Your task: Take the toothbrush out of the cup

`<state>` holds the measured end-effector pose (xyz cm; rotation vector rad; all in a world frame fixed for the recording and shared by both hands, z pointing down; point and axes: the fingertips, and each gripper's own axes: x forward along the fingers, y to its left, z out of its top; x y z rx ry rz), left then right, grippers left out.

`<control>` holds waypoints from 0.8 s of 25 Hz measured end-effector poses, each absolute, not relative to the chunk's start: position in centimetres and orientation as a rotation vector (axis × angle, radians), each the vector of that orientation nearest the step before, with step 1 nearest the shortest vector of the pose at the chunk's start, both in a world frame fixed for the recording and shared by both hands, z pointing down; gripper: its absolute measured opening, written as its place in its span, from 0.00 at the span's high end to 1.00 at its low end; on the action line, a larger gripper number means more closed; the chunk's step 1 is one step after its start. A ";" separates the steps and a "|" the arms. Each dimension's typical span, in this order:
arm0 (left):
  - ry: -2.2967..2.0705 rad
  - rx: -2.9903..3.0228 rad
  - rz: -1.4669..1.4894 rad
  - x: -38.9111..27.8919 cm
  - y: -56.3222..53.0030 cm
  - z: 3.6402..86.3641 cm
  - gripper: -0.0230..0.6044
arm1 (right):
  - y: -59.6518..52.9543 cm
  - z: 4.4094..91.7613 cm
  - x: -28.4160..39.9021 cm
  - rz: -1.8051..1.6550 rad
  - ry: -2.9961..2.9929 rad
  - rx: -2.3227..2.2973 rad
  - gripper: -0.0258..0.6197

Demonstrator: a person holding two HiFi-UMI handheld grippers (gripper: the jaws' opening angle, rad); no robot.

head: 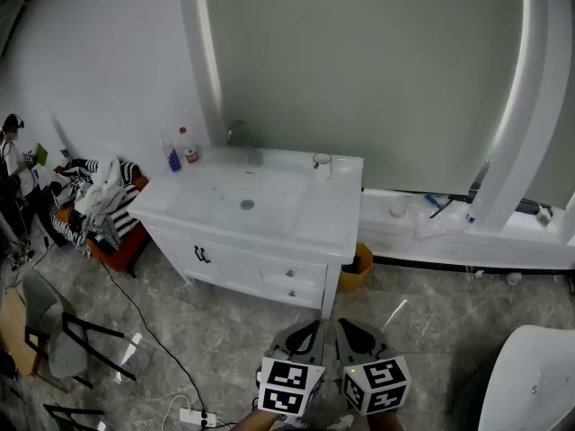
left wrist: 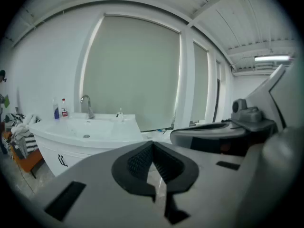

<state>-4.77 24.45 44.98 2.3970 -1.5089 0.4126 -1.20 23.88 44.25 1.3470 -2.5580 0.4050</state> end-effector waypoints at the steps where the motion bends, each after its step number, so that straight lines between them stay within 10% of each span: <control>1: -1.505 2.398 0.409 -5.0 24.5 45.0 0.95 | 23.9 44.3 -1.5 0.406 -2.559 1.345 0.94; 20: -1.454 2.442 0.372 -10.0 23.9 45.1 0.95 | 24.0 45.2 -7.0 0.381 -2.513 1.360 0.94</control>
